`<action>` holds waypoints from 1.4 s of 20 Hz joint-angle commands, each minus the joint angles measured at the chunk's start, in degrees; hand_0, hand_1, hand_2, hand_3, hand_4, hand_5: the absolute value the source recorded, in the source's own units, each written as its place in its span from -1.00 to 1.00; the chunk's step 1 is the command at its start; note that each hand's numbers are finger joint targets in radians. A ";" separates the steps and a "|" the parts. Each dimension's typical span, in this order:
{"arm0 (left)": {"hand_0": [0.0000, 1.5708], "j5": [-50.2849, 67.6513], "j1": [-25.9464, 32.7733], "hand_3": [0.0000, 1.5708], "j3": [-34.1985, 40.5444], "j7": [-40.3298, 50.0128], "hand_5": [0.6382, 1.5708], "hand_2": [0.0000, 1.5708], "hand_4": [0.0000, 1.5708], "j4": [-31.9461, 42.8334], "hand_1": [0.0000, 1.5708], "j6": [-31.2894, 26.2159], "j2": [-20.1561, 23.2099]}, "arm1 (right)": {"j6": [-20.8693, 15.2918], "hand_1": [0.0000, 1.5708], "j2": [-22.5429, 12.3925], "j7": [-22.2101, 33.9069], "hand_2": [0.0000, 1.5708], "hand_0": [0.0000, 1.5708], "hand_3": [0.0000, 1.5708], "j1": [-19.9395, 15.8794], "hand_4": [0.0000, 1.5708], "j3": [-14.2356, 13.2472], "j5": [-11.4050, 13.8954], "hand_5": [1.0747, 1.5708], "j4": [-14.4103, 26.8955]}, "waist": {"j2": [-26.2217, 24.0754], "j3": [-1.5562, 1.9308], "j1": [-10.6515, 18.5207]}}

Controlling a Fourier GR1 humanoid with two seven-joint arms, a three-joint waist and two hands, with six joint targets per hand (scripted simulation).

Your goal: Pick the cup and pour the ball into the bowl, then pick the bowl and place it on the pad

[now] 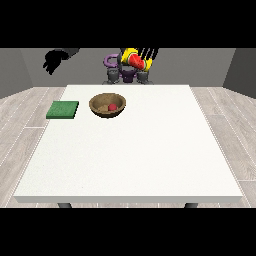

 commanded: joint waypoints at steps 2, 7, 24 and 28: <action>-1.00 21.03 1.97 -1.00 16.61 -7.24 0.99 -1.00 0.46 -8.30 -1.00 0.45 0.20 | -3.54 -1.00 1.45 -0.79 -1.00 -1.00 -1.00 -0.20 0.00 -0.13 1.25 0.94 -0.27 | 1.19 -0.40 4.78; -1.00 39.54 -0.39 -1.00 28.59 -12.41 0.99 -1.00 0.34 -12.67 -1.00 -12.26 3.50 | -7.15 -1.00 5.84 -3.84 -1.00 -1.00 -1.00 1.29 -0.01 0.37 2.59 0.96 1.27 | 5.33 0.22 7.71; -1.00 59.28 4.74 -1.00 41.20 -12.94 0.94 -1.00 0.27 -15.26 -1.00 -35.13 20.42 | -12.53 -1.00 12.69 -18.44 -1.00 -1.00 -1.00 -8.49 -0.26 1.41 4.69 0.95 17.03 | 14.81 0.59 10.61; -1.00 61.73 6.72 -1.00 43.04 -10.18 0.92 -1.00 0.28 -16.90 -1.00 -35.73 23.43 | -8.29 -1.00 11.28 -21.64 -1.00 -1.00 -1.00 -8.14 -0.30 1.67 4.28 0.95 22.88 | 13.90 0.59 8.05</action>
